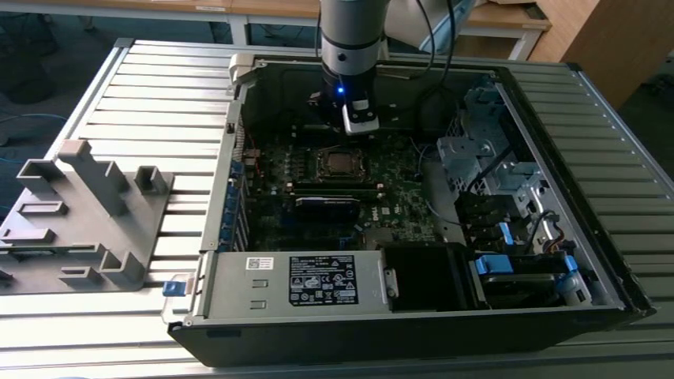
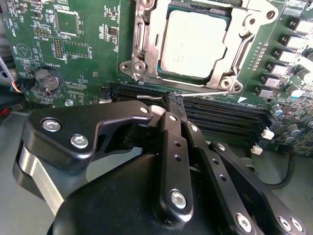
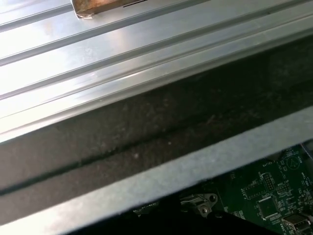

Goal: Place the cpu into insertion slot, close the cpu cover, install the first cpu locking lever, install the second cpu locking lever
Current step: 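Install the first cpu locking lever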

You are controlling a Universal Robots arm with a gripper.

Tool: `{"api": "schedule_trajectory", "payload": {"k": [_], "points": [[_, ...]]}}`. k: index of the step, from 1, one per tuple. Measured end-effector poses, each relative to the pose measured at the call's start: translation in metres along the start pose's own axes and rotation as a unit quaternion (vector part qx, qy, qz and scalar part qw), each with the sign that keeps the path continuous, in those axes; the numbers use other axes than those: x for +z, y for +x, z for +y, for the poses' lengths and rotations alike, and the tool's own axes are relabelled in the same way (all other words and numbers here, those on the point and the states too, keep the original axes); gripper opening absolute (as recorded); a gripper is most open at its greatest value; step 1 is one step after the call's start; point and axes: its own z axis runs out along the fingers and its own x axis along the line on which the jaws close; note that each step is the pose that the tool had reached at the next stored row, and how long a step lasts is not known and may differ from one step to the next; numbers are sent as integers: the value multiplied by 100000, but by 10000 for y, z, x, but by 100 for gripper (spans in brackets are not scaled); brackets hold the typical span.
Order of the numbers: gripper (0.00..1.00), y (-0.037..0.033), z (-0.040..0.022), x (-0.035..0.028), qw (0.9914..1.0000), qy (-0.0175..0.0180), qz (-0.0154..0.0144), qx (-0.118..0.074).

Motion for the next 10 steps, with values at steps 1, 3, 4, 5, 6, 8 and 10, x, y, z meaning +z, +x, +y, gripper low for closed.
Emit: {"api": "schedule_trajectory", "payload": {"k": [1, 3, 4, 5, 6, 8, 10], "points": [[11, 1, 0, 3, 100000, -28, -29, 245], [11, 2, 0, 7, 99997, -56, -95, 812], [11, 3, -1, 8, 99994, -51, -128, 1044], [11, 7, -2, 8, 99993, -52, -141, 1139], [11, 11, -4, 8, 99993, -60, -149, 1147], [11, 18, -6, 11, 99993, -96, -168, 1137], [11, 18, -8, 20, 99993, -178, -252, 1123]]}}
